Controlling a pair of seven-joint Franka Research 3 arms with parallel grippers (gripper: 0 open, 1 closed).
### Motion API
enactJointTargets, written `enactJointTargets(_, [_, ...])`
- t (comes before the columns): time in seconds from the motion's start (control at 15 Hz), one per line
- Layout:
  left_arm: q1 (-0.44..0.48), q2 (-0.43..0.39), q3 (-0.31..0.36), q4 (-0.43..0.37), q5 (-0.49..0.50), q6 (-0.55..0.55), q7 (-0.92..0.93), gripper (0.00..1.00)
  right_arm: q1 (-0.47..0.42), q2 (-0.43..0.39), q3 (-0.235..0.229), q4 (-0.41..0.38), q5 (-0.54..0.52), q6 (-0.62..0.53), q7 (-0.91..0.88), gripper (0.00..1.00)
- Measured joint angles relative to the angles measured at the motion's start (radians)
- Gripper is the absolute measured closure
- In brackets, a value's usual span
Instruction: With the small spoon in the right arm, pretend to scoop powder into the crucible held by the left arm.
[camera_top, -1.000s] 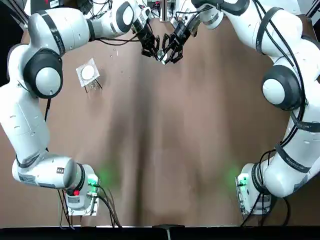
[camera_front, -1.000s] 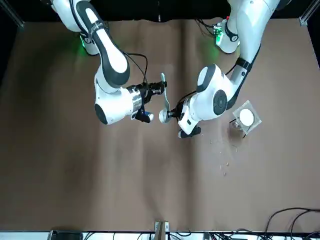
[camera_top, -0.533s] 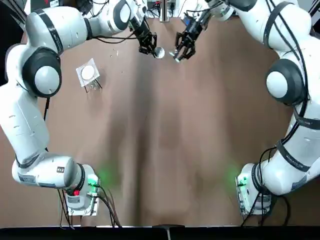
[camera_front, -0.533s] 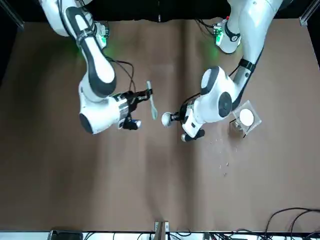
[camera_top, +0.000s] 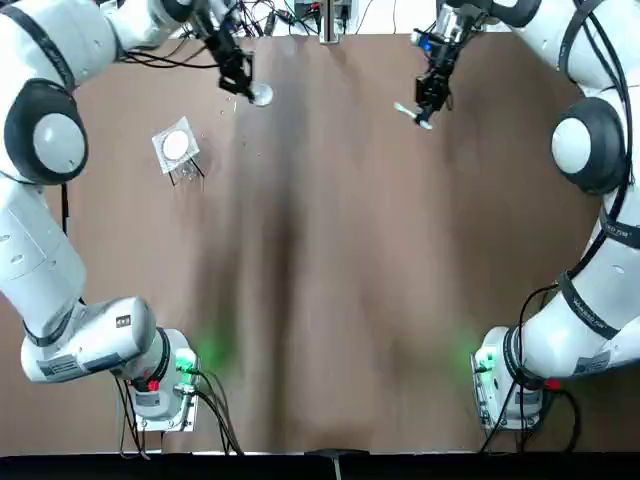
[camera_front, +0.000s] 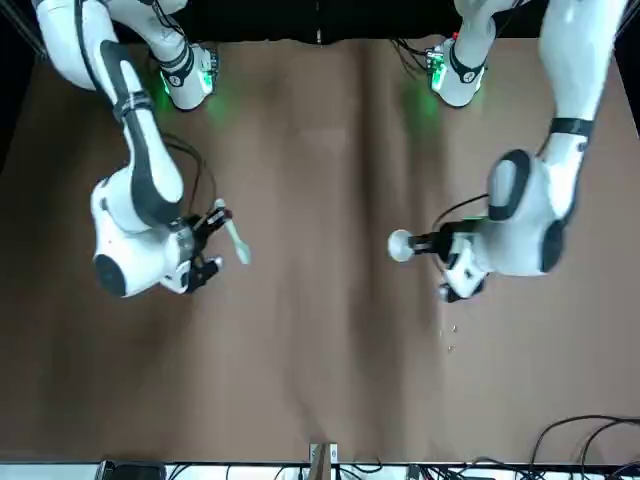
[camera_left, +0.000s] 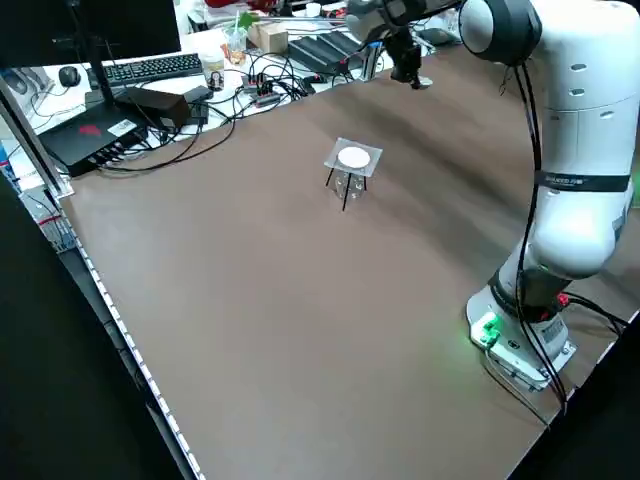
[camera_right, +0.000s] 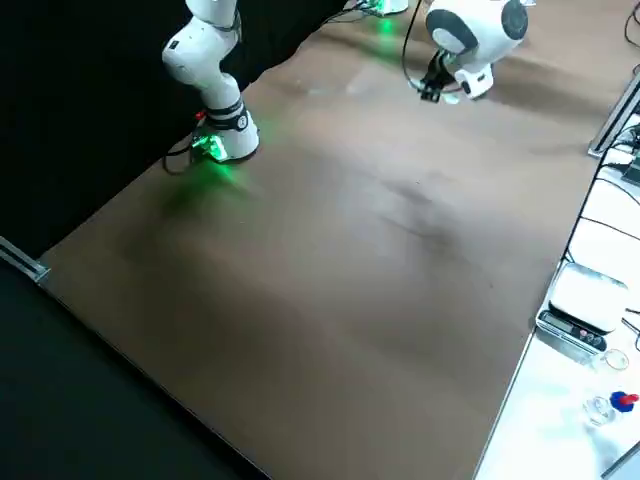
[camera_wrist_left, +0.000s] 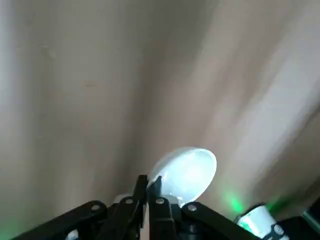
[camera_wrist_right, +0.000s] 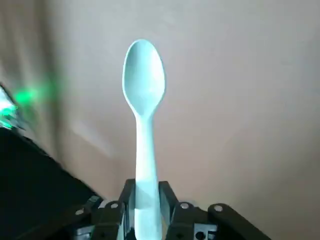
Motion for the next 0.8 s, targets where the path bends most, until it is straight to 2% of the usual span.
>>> enactJointTargets(0.13, [0.092,-0.014,-0.002,-0.019,0.003,-0.047,0.124,0.95,-0.056,0.019,-0.001,-0.005,-0.107,0.009,-0.139,0.75])
enactJointTargets(0.33, [0.233,-0.044,-0.003,-0.089,0.004,-0.063,0.313,0.95,-0.130,0.073,-0.002,-0.014,-0.258,0.106,-0.355,0.75])
enactJointTargets(0.6, [0.359,-0.060,-0.003,-0.182,0.010,-0.064,0.521,0.95,-0.239,0.150,-0.004,-0.035,-0.389,0.243,-0.679,0.75])
enactJointTargets(0.8, [0.418,-0.060,-0.003,-0.210,0.056,-0.064,0.593,0.95,-0.306,0.172,-0.004,-0.036,-0.420,0.307,-0.887,0.75])
